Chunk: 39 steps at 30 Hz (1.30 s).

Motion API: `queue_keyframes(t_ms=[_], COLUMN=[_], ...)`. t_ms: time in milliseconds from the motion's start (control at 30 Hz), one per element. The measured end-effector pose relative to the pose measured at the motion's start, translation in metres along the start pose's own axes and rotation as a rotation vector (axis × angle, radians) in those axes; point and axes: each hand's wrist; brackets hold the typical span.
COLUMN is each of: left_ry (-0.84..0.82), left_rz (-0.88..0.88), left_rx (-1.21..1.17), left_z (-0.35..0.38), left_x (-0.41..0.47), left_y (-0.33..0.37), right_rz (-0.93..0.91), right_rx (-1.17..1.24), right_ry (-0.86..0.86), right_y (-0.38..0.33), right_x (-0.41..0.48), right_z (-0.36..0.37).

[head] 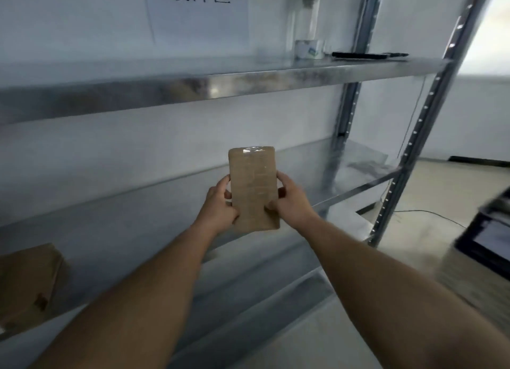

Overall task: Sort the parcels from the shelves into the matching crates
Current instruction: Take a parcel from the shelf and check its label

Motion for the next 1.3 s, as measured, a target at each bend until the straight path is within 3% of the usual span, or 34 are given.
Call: queue_keyframes(t_ms=[167, 267, 433, 733, 900, 1067, 1300], left_ry=[-0.091, -0.175, -0.261, -0.515, -0.537, -0.609, -0.756], left_rz=[-0.077, -0.153, -0.193, -0.01, 0.035, 0.173, 0.367], left_rx=[-0.13, -0.171, -0.126, -0.175, -0.149, -0.098, -0.024], left_z=[0.084, 0.135, 0.218, 0.34, 0.386, 0.438, 0.508], left_x=[0.015, 0.023, 0.033, 0.03, 0.043, 0.07, 0.136], left_y=[0.05, 0.076, 0.106, 0.16, 0.178, 0.189, 0.226], right_rz=[0.165, 0.271, 0.295, 0.324, 0.416, 0.391, 0.415], right_rx=[0.182, 0.199, 0.115, 0.152, 0.281, 0.091, -0.253], right_ry=[0.129, 0.207, 0.373, 0.346, 0.472, 0.605, 0.582], right_y=[0.033, 0.055, 0.099, 0.172, 0.193, 0.227, 0.247], right_x=[-0.01, -0.016, -0.026, -0.057, -0.064, -0.052, -0.011], right_z=[-0.09, -0.137, -0.214, -0.318, -0.349, -0.382, -0.444])
Point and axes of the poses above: each hand's wrist, its own x-axis towards the middle knuckle, its own z-axis out of the palm, y = z × x, and after that the axes turned 3 degrees about x, right-handed
